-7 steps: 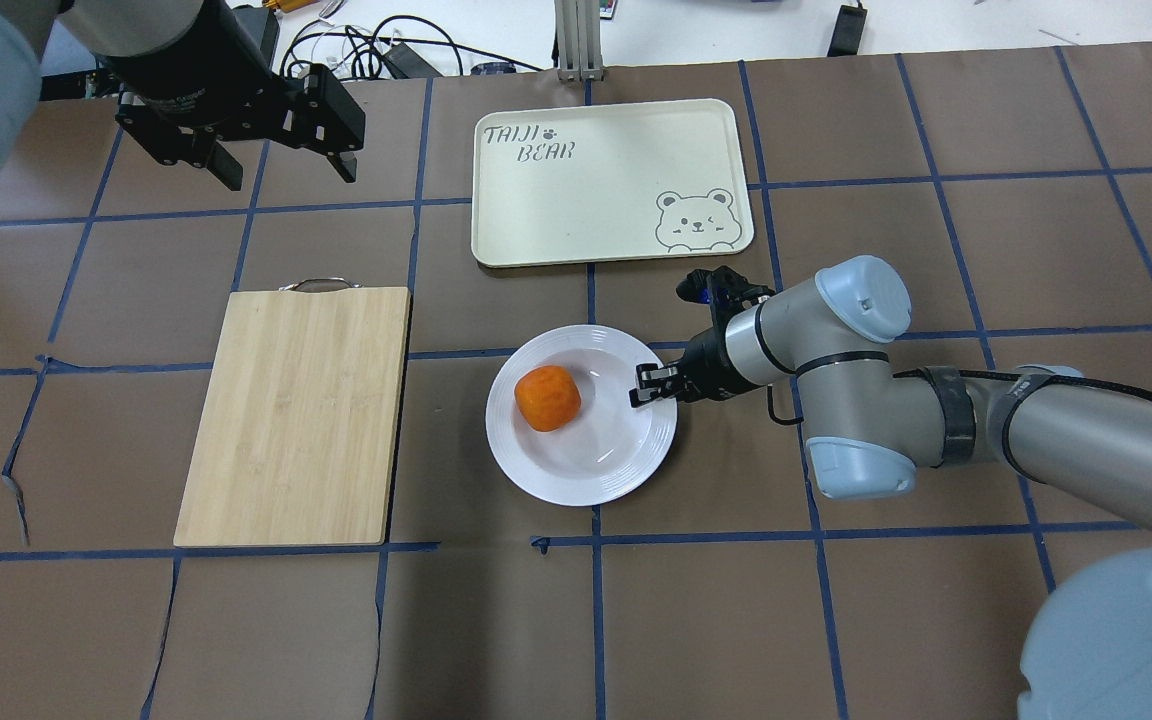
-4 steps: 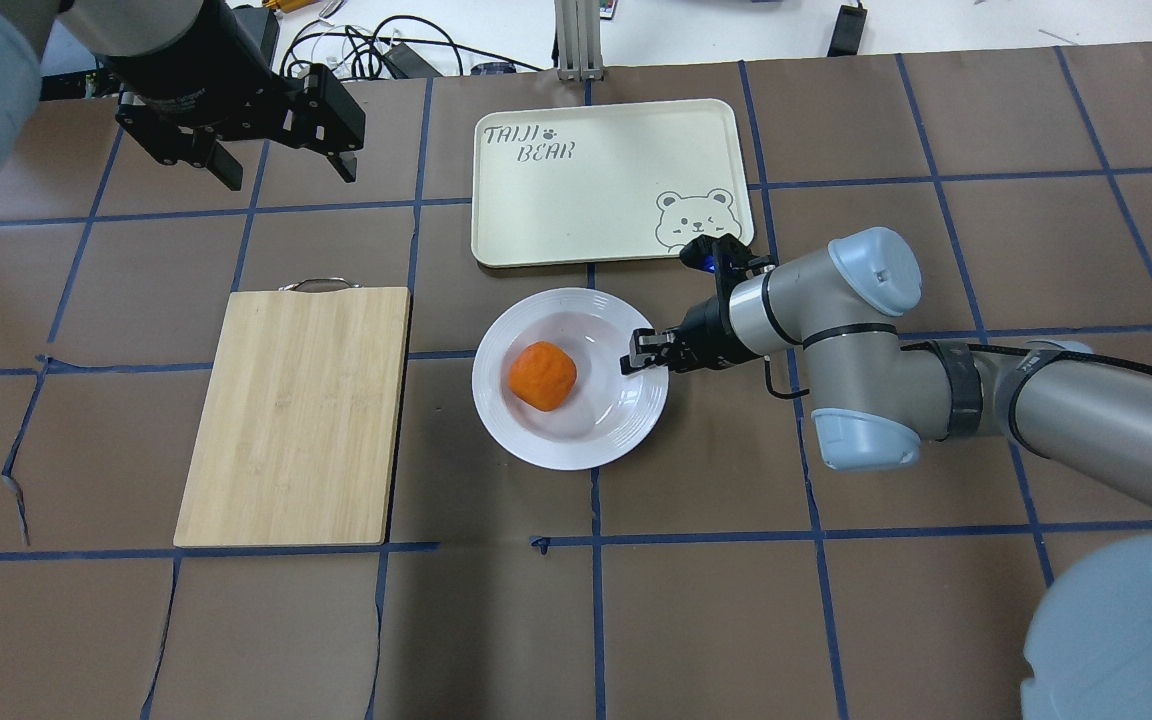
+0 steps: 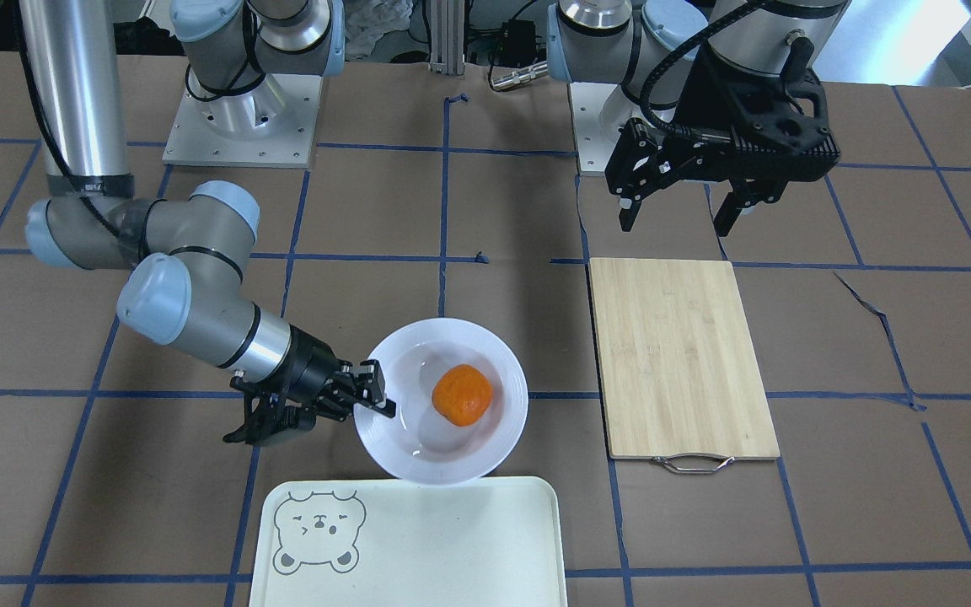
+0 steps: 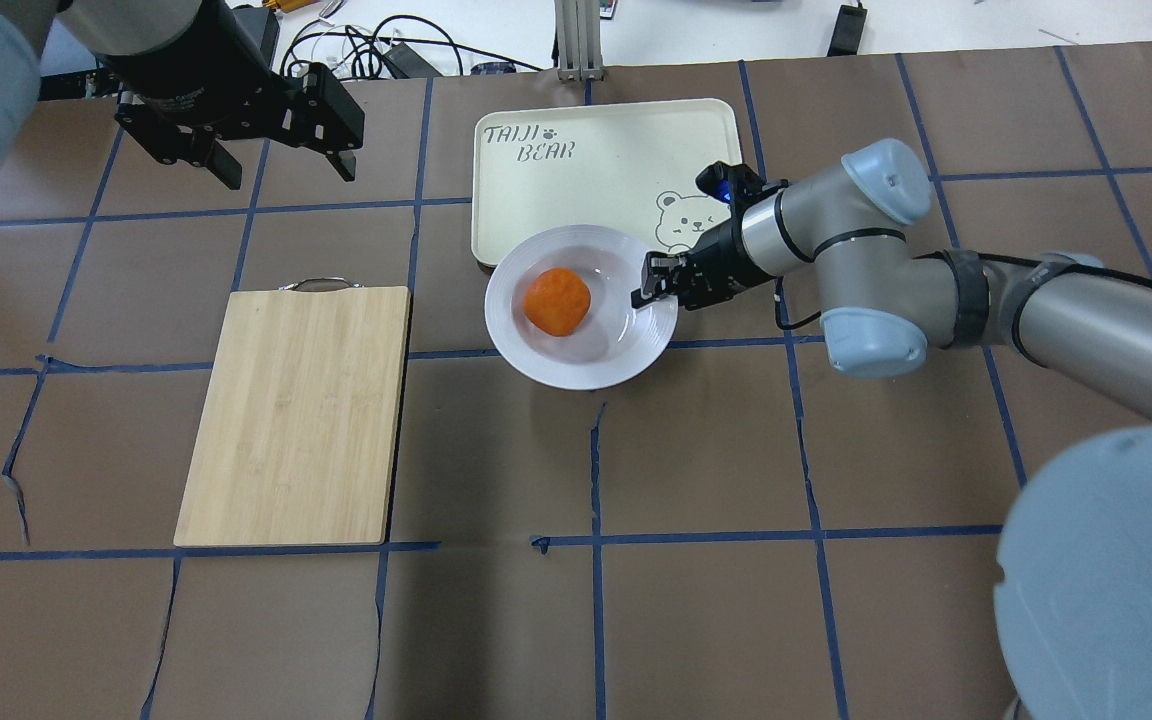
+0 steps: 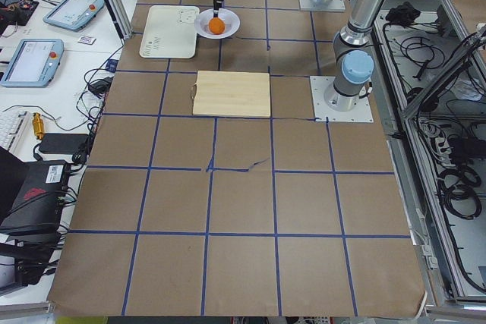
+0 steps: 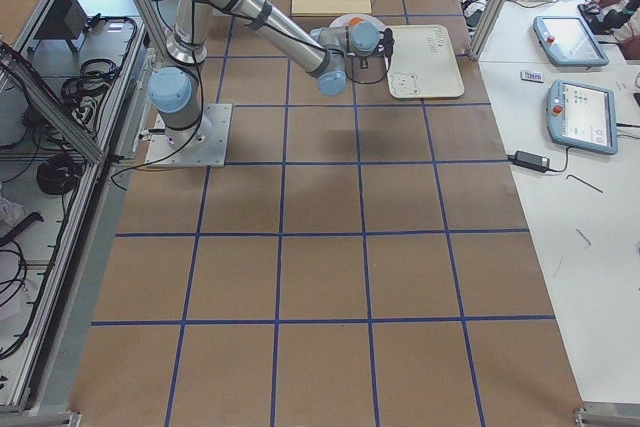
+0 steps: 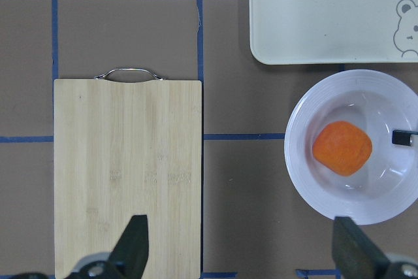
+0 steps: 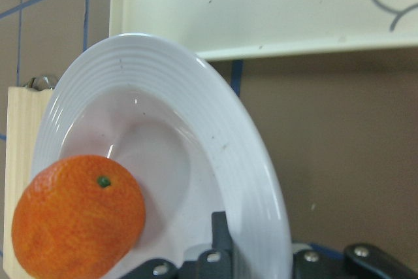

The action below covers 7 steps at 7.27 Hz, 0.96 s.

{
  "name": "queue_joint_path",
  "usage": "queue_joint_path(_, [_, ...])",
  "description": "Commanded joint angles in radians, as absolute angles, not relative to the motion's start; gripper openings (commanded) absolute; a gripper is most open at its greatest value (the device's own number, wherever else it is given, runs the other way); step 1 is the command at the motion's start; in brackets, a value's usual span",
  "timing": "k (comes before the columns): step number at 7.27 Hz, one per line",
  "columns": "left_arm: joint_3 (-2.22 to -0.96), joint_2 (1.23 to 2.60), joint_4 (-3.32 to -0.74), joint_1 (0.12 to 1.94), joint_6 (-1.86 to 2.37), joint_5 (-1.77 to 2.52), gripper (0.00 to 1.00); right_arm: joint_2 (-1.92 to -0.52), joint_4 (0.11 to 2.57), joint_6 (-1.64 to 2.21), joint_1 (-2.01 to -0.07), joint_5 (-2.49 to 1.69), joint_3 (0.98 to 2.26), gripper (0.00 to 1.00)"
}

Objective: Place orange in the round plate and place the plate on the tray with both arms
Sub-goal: 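Slide the plate with the right gripper onto the cream bear tray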

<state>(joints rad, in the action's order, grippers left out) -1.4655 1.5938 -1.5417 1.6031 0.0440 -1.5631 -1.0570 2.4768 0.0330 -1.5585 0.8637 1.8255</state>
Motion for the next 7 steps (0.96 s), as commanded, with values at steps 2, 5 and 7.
queue_joint_path(2, [-1.466,1.594,-1.542,1.603,0.043,-1.563,1.00,-0.763,2.453,0.129,-1.552,0.874,1.437,0.00])
queue_joint_path(5, [-1.468,1.597,-1.542,1.603,0.043,-1.562,1.00,-0.703,2.350,0.140,-1.552,0.876,1.299,0.00])
queue_joint_path(7, [-1.468,1.594,-1.542,1.603,0.043,-1.562,1.00,-0.699,2.352,0.138,-1.552,0.882,1.287,0.00])
